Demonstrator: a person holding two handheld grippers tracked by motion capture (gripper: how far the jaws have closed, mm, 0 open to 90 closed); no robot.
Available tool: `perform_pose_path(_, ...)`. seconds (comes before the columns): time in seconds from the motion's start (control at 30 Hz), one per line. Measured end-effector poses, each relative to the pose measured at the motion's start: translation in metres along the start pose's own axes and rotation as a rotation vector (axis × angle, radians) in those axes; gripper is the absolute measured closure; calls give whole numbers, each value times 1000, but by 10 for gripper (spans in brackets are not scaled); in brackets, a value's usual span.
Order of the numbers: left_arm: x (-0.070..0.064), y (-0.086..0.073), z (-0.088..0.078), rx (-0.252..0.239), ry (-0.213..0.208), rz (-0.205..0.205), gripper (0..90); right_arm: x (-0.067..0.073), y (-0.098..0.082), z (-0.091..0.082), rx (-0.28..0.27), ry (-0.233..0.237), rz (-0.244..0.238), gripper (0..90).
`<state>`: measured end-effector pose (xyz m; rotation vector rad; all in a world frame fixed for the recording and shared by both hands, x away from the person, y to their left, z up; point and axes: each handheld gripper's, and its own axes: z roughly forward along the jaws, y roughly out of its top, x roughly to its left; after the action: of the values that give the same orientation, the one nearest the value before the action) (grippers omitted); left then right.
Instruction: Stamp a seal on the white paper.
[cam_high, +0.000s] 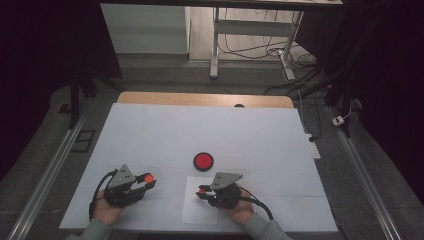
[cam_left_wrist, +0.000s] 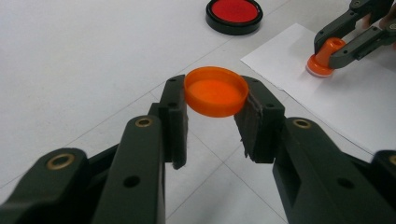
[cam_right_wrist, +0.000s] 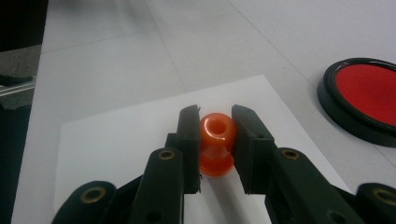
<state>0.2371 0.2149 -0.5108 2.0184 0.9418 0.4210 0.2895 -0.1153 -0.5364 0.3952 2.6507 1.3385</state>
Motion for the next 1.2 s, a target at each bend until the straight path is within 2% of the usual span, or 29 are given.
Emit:
perform_pose_path(0.1,0,0,0,0,1,1,644,-2,0,0,-3,7,15,724)
perform_pose_path(0.17,0,0,0,1,0,1,644,-4,0,-1,-6,30,23,722)
perform_pose_path(0.23,0,0,0,1,-1,0,644,-8,3,-8,-75,38,54,722)
perform_pose_path(0.33,0,0,1,0,-2,0,644,-14,8,-23,-155,14,80,722)
perform_pose_path(0.43,0,0,2,3,-3,-1,644,-17,9,-29,-163,8,88,722)
perform_pose_path(0.73,0,0,2,4,-6,2,644,-18,11,-32,-173,5,101,722)
perform_pose_path(1.2,-2,0,3,7,-8,7,644,-25,21,-49,-251,-14,145,722)
